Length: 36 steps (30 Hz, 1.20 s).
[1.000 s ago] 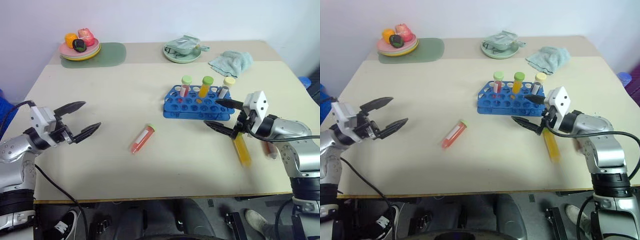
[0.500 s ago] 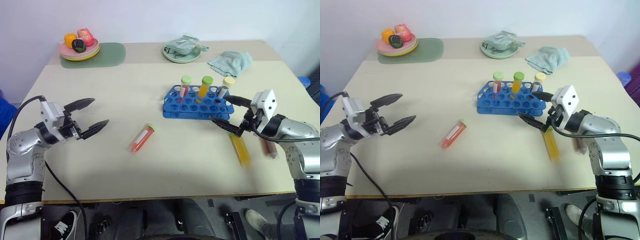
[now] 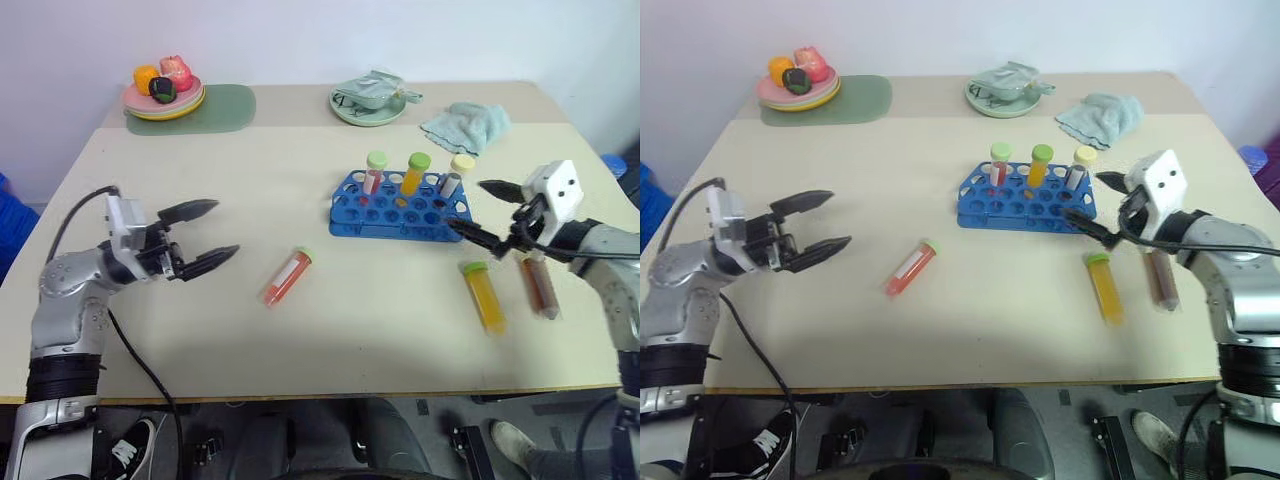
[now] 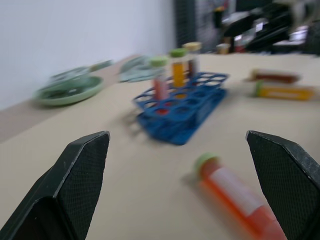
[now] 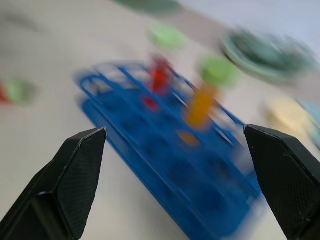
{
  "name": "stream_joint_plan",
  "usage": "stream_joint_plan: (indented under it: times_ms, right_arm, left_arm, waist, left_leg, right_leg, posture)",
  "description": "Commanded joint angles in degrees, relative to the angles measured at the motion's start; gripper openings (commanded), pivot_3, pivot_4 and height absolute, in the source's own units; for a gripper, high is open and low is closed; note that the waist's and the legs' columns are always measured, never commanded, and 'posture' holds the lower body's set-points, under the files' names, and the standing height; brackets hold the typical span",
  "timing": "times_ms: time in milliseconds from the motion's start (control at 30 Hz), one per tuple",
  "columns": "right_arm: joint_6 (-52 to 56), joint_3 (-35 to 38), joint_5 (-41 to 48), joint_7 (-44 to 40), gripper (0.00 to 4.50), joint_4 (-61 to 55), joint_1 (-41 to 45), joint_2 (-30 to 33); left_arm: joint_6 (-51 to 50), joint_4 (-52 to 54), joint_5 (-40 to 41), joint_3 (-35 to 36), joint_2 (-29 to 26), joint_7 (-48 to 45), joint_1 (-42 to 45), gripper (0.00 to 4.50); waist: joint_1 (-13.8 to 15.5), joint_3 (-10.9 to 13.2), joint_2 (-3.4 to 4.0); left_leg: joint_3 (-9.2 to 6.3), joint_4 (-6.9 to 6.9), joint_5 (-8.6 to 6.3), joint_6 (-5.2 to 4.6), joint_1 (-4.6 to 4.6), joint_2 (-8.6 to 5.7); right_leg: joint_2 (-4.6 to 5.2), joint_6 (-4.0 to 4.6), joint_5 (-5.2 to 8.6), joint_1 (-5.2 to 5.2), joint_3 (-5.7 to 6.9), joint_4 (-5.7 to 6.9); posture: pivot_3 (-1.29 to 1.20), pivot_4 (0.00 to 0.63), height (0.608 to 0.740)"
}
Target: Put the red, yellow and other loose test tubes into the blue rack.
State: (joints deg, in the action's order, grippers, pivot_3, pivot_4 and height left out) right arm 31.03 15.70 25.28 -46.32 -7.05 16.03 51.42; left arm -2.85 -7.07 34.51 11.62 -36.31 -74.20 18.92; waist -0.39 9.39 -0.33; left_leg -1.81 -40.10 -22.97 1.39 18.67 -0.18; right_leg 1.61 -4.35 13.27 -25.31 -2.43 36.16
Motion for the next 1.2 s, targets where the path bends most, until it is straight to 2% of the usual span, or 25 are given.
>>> stream_joint_plan:
  times_ms: [33,100,233,333,500,633,833,1000,1200]
  right_arm:
    - [14.0,6.9,3.1,3.0,4.5,-5.5,-3.5,4.6]
    - [24.2,10.5,6.2,4.7,4.5,-8.0,-4.6,6.5]
    - [37.9,14.4,9.2,7.3,4.5,-11.8,-4.4,9.4]
    - [49.5,14.4,10.0,11.4,4.5,-12.0,0.9,10.7]
    - [60.3,11.1,8.2,16.1,4.5,-7.1,9.6,11.1]
    - [61.5,8.8,5.7,20.1,4.5,-1.0,14.2,10.2]
    - [61.5,4.7,7.2,19.3,4.5,5.0,12.6,12.8]
    - [61.5,-0.5,9.7,18.2,4.5,10.3,14.9,15.0]
    - [61.5,-6.4,8.8,18.3,4.5,15.3,20.9,14.2]
  left_arm:
    - [-2.3,4.1,2.4,-2.2,0.8,-2.3,2.4,4.47]
    - [-2.7,3.9,2.3,-3.4,1.7,-3.4,3.7,4.47]
    - [-2.2,0.7,1.3,-4.9,3.2,-5.6,7.2,4.47]
    - [-1.8,-1.5,0.7,-6.0,4.1,-7.5,9.3,4.47]
    - [-0.4,-4.3,-0.3,-7.3,6.2,-9.0,11.6,4.47]
    - [0.3,-4.4,-0.6,-7.7,7.7,-8.7,11.6,4.47]
    - [0.3,-2.9,-0.7,-8.1,8.5,-8.3,10.2,4.47]
    - [-0.1,-1.2,-0.3,-8.2,8.9,-8.2,8.3,4.47]
    - [-1.0,1.4,0.1,-8.6,8.8,-8.2,5.8,4.47]
  waist:
    - [0.0,0.0,0.0]
    - [-0.1,0.0,0.0]
    - [-0.5,0.0,0.03]
    - [-0.7,0.0,0.04]
    - [-0.3,0.0,0.04]
    - [-0.2,0.0,0.04]
    - [-0.3,0.0,0.05]
    - [-0.5,0.0,0.06]
    - [-0.4,0.0,0.08]
  left_leg:
    - [-0.02,0.0,0.0,0.0,0.01,0.0]
    - [0.01,-0.01,0.0,-0.01,0.0,0.0]
    - [0.06,-0.01,0.0,-0.01,-0.13,-0.01]
    - [0.08,0.0,0.0,-0.01,-0.17,-0.02]
    - [0.07,0.0,0.0,-0.01,-0.1,-0.02]
    - [0.07,0.0,0.0,0.0,-0.02,-0.01]
    - [0.06,0.0,0.01,0.01,0.12,-0.01]
    - [0.08,-0.01,0.01,0.0,0.08,0.0]
    - [0.08,0.0,0.01,0.0,0.08,0.02]
  right_leg:
    - [0.0,0.0,0.0,0.0,0.01,0.0]
    - [-0.02,0.0,0.0,0.01,0.0,0.02]
    - [-0.13,0.0,0.0,0.06,-0.05,0.06]
    - [-0.18,0.0,0.0,0.07,-0.05,0.07]
    - [-0.14,0.0,0.0,0.04,-0.04,0.02]
    - [-0.06,0.0,0.0,-0.01,-0.05,-0.03]
    - [-0.03,0.0,0.0,-0.11,-0.04,-0.03]
    - [-0.04,-0.01,-0.01,-0.11,-0.05,0.0]
    - [-0.07,-0.01,-0.01,-0.12,-0.05,0.0]
  posture:
    - [0.0,0.15,0.74]
    - [0.0,0.15,0.74]
    - [0.0,0.15,0.74]
    - [0.0,0.15,0.74]
    - [0.0,0.15,0.74]
    - [0.0,0.15,0.74]
    - [0.0,0.15,0.74]
    - [0.0,0.15,0.74]
    - [0.0,0.15,0.74]
